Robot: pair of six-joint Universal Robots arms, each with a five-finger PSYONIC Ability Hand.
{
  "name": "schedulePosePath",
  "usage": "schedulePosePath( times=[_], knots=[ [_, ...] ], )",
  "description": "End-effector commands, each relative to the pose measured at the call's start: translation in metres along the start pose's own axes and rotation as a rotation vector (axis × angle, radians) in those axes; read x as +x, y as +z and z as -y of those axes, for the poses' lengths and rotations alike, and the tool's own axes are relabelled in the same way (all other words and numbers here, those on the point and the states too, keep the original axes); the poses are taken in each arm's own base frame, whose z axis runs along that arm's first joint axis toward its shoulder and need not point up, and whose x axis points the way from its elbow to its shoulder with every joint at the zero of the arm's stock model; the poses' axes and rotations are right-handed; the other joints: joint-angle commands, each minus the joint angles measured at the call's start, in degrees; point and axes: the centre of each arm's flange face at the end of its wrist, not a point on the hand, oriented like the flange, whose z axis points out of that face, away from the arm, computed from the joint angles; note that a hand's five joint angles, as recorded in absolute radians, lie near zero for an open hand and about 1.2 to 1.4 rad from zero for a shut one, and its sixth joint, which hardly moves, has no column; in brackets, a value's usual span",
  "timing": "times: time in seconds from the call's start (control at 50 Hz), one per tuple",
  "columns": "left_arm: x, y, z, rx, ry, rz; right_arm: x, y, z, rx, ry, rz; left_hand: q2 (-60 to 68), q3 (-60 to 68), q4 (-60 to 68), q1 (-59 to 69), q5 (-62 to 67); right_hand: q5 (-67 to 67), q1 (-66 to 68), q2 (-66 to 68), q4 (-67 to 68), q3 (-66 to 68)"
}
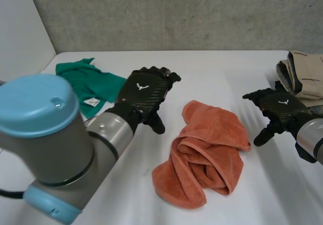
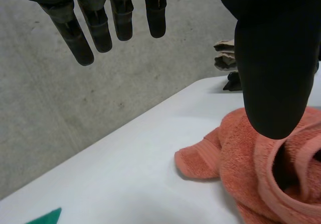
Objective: Fold the laundry.
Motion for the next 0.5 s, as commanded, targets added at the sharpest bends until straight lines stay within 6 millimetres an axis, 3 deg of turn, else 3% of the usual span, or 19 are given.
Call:
schedulePosePath(
  times=[0.02, 0.14, 0.36, 0.5],
  knots=[
    [0.001, -0.016, -0.020, -0.097, -0.140, -0.001, -0.007, -0.002, 0.005, -0.003, -0.033, 0.078, 1.17, 0.81, 1.36, 0.42, 1.63, -1.64, -2.14, -1.29, -1.30, -1.23],
    [0.005, -0.011, -0.040, -0.171, -0.214, -0.002, -0.018, 0.003, -0.006, -0.003, -0.134, 0.165, 8.75, 8.38, 8.94, 8.00, 9.21, 10.48, 9.98, 10.83, 10.82, 10.89],
    [0.008, 0.023, -0.080, -0.249, -0.219, 0.057, -0.022, 0.014, -0.030, -0.058, -0.161, 0.194, 9.43, 9.06, 9.61, 8.67, 9.89, 13.68, 13.19, 14.03, 14.02, 14.09],
    [0.016, 0.031, -0.098, -0.289, -0.309, 0.035, -0.023, 0.029, -0.031, 0.032, -0.204, 0.146, 11.28, 10.91, 11.47, 10.52, 11.74, 39.25, 38.75, 39.60, 39.59, 39.66]
  ],
)
